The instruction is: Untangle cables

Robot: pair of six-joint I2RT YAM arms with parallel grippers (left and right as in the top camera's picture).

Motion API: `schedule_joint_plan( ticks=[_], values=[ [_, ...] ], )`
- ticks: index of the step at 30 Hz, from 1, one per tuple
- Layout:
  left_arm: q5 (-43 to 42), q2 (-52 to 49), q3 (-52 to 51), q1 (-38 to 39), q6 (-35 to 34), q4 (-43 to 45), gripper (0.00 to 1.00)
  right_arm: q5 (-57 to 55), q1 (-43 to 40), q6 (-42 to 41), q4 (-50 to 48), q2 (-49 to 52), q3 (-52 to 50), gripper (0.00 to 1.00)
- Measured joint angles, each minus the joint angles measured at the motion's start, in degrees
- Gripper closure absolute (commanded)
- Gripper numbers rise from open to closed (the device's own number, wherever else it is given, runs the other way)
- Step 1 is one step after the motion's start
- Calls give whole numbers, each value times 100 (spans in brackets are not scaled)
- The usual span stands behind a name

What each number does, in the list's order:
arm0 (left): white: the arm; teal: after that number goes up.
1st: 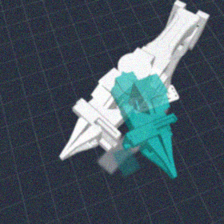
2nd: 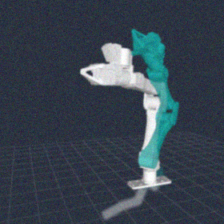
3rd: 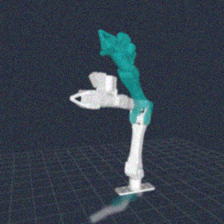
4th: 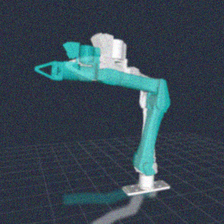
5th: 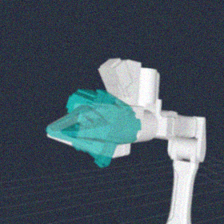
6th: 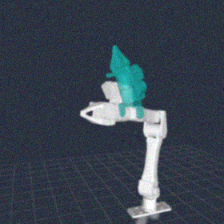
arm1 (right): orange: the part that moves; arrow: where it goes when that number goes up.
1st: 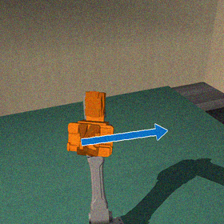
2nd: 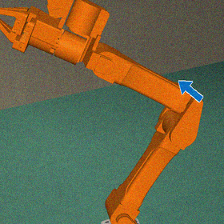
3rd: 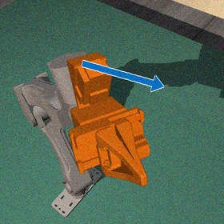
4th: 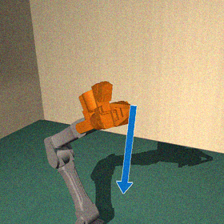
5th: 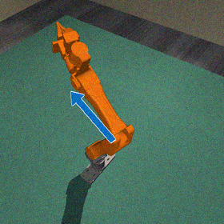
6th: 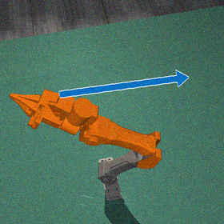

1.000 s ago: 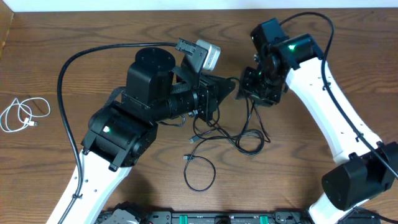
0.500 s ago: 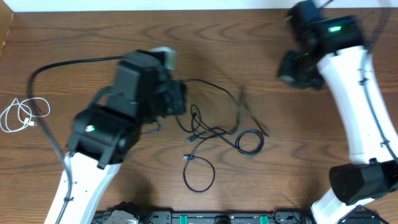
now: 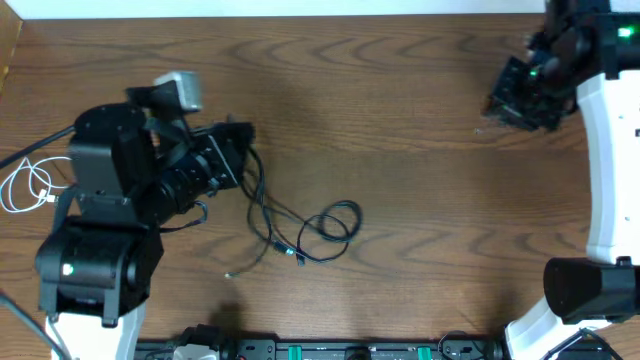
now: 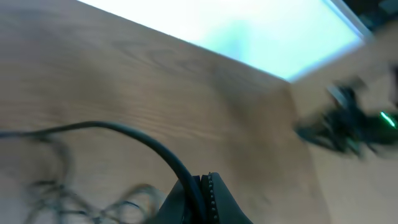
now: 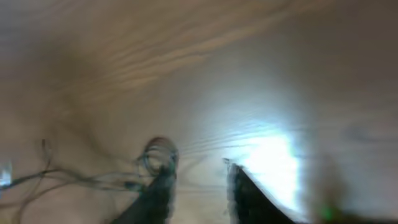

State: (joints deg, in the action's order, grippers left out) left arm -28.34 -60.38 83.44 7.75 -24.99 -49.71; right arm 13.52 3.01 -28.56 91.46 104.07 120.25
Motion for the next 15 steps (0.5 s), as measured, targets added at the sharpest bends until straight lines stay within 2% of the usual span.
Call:
schedule_joint_plan(
  ticks=[3,5,10,15],
  values=[
    [-695,-138,0,168,299,37,92,367,413,258,-157,0,2,42],
    [-1099,-236,0,326,520,70,92,492,732,374,-280,0,2,27],
    [-1679,-476,0,920,887,87,92,627,1388,501,-588,2,2,17],
    [-1847,-686,0,1563,1231,90,93,619,1589,468,-761,4,2,9]
  ],
)
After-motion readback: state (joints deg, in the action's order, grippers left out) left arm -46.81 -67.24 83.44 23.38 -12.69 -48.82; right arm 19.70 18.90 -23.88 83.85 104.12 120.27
